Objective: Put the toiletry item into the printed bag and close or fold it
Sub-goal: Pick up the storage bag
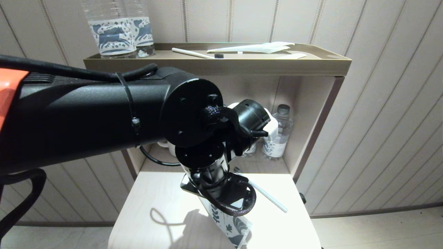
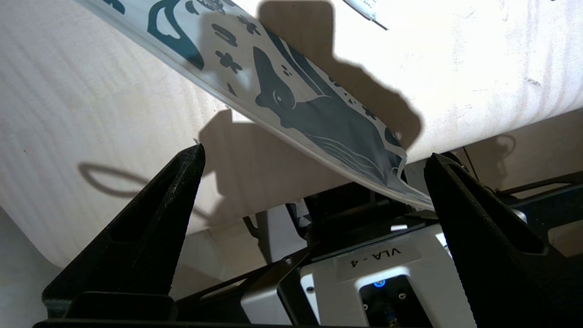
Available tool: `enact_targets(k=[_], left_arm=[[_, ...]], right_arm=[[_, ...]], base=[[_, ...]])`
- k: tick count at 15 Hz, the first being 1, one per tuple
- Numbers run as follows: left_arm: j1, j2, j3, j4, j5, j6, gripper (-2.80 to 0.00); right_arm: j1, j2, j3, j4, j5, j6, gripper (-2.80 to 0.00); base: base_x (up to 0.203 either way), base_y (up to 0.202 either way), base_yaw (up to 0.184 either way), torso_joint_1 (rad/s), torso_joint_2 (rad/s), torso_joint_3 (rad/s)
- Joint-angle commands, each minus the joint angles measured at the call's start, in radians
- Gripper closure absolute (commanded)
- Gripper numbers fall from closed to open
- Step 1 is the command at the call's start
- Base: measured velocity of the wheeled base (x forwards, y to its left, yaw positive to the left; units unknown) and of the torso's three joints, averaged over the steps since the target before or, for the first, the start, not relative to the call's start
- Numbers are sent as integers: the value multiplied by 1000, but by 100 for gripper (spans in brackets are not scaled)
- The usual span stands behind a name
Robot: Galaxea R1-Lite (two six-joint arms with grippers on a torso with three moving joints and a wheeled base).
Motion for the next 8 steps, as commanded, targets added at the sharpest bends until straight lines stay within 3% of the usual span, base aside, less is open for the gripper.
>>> enact_targets(k=[1, 8], left_arm=[[0, 13, -2, -3, 3, -2, -280], [0, 34, 0, -5, 9, 43, -280]], right_arm=[[0, 0, -2, 0, 0, 0, 0], [0, 0, 0, 0, 0, 0, 0]], base=[[0, 0, 0, 0, 0, 0], [0, 0, 0, 0, 0, 0]])
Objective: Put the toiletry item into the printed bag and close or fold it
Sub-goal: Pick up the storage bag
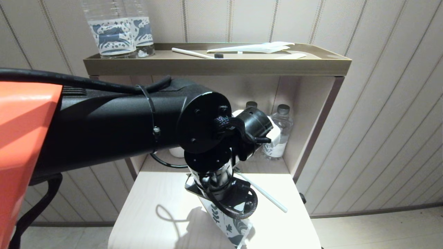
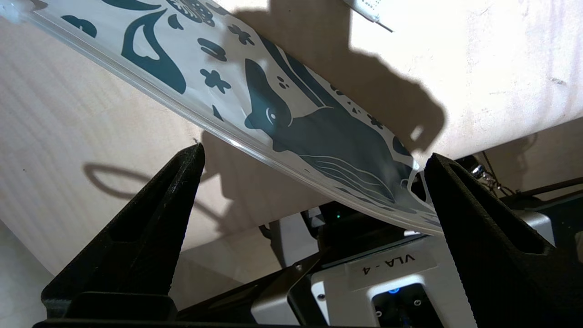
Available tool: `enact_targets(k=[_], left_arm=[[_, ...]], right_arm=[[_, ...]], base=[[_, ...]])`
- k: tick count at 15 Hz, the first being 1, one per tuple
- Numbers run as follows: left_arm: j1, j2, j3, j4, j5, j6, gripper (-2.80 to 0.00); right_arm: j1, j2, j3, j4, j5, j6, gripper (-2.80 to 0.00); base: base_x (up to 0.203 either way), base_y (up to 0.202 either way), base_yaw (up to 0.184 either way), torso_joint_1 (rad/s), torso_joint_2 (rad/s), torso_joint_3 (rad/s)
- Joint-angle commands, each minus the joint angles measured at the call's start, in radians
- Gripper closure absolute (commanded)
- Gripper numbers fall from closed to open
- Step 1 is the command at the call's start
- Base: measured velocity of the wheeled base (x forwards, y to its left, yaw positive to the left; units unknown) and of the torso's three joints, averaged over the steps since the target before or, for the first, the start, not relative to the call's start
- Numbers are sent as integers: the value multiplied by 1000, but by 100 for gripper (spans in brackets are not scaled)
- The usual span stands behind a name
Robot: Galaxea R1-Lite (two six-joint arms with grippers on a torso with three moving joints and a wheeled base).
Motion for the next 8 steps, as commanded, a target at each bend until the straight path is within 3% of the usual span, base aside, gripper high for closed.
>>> enact_targets(k=[1, 5, 6, 8], left_arm=[[0, -4, 0, 16, 0, 3, -280], [0, 4, 2, 53, -1, 3, -280], [0, 7, 3, 50, 0, 4, 0], [-2, 10, 3, 42, 0, 6, 0]], right_arm=[[0, 1, 1, 0, 0, 0, 0], [0, 1, 1, 0, 0, 0, 0], [0, 0, 1, 0, 0, 0, 0], [0, 1, 1, 0, 0, 0, 0]], base=[[0, 0, 0, 0, 0, 0], [0, 0, 0, 0, 0, 0], [0, 0, 0, 0, 0, 0], [0, 0, 0, 0, 0, 0]])
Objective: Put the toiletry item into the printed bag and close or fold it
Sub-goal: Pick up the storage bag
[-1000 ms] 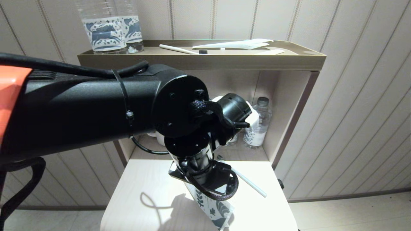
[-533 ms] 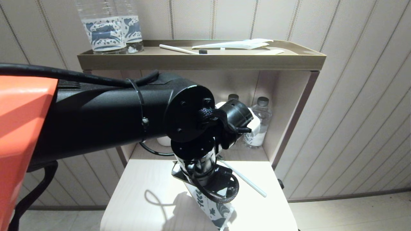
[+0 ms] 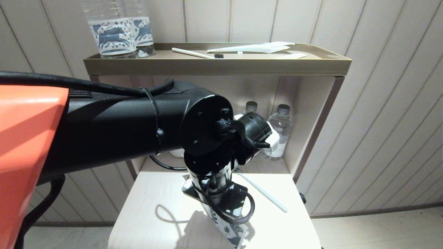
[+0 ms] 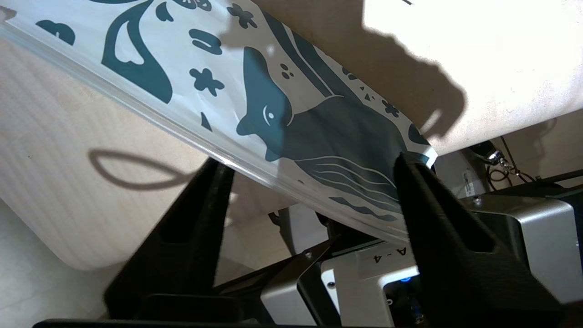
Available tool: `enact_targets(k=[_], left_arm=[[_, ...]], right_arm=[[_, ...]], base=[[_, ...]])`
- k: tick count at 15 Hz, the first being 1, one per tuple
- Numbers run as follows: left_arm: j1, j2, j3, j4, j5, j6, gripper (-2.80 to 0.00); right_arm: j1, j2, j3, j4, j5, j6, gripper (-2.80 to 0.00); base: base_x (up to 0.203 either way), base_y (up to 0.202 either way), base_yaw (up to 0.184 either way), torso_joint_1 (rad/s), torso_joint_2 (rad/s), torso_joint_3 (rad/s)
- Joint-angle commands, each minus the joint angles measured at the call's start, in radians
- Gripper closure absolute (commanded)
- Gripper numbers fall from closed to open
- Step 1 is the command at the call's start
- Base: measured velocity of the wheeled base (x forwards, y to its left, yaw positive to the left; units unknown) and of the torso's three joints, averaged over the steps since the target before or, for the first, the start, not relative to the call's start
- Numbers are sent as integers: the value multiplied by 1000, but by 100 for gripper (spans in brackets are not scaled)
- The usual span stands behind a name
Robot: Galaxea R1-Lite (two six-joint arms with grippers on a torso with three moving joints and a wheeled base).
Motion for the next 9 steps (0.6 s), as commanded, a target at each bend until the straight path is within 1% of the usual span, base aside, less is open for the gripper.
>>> enact_targets(k=[1, 5, 9], left_arm=[[0, 10, 0, 4, 1, -5, 0], [0, 18, 0, 2, 1, -12, 0], [0, -43, 1, -8, -4, -4, 0]], right_arm=[[0, 0, 0, 0, 0, 0, 0], [0, 1, -2, 0, 0, -1, 0], [0, 0, -2, 0, 0, -3, 0]], base=[[0, 0, 0, 0, 0, 0], [0, 0, 0, 0, 0, 0], [0, 0, 0, 0, 0, 0]])
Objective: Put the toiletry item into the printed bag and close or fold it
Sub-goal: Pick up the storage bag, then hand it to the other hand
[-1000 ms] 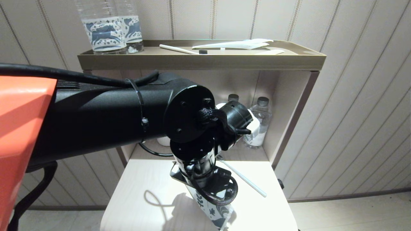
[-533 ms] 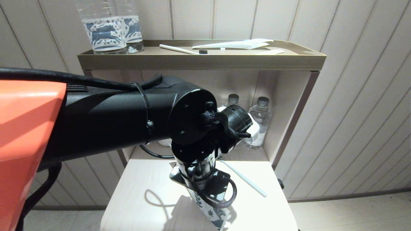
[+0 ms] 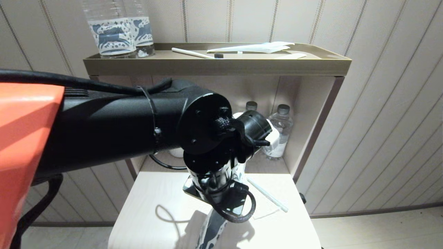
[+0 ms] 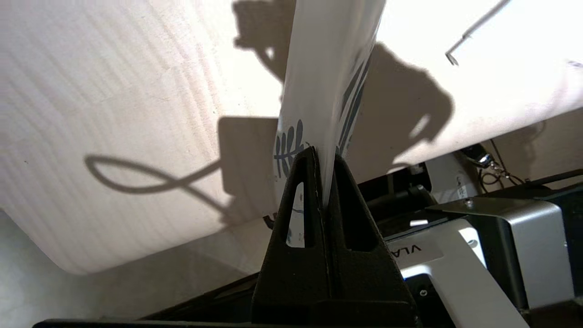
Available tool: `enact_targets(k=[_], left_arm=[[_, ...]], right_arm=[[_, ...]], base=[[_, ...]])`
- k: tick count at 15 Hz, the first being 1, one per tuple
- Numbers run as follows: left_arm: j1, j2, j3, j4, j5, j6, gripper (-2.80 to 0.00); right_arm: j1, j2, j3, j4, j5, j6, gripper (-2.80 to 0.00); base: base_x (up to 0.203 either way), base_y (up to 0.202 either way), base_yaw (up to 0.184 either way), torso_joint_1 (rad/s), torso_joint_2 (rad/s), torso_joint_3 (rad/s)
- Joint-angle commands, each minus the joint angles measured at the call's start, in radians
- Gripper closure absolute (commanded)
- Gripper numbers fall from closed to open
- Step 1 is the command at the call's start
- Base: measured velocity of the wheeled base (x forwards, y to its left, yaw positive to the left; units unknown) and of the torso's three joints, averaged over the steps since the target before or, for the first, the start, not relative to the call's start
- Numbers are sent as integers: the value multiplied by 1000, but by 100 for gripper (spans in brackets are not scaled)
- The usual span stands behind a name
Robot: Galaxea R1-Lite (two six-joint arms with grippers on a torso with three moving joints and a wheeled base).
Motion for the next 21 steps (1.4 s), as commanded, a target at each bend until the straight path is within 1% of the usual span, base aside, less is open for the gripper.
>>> enact_targets(k=[1, 5, 10, 13, 15, 16, 19, 21], left_arm=[[0, -55, 1, 2, 1, 4, 0], [-1, -163, 8, -4, 2, 35, 0], [17, -226, 10, -9, 2, 32, 0], [29, -256, 15, -55, -7, 27, 0], [29, -270, 65, -67, -9, 26, 0], [29, -293, 114, -95, -10, 26, 0], [29, -369, 241, -234, -9, 33, 0], [29, -376, 250, -246, -9, 35, 0]], right_arm=[[0, 0, 0, 0, 1, -1, 0], [0, 1, -2, 0, 2, -7, 0], [0, 1, -2, 0, 2, -7, 0], [0, 0, -3, 0, 2, -8, 0], [0, 1, -3, 0, 2, -8, 0], [0, 1, -2, 0, 2, -8, 0], [0, 0, -5, 2, 2, -10, 0], [0, 0, -5, 2, 2, -10, 0]], base=[[0, 0, 0, 0, 0, 0], [0, 0, 0, 0, 0, 0], [0, 0, 0, 0, 0, 0], [0, 0, 0, 0, 0, 0], [0, 0, 0, 0, 0, 0], [0, 0, 0, 0, 0, 0], [0, 0, 0, 0, 0, 0], [0, 0, 0, 0, 0, 0]])
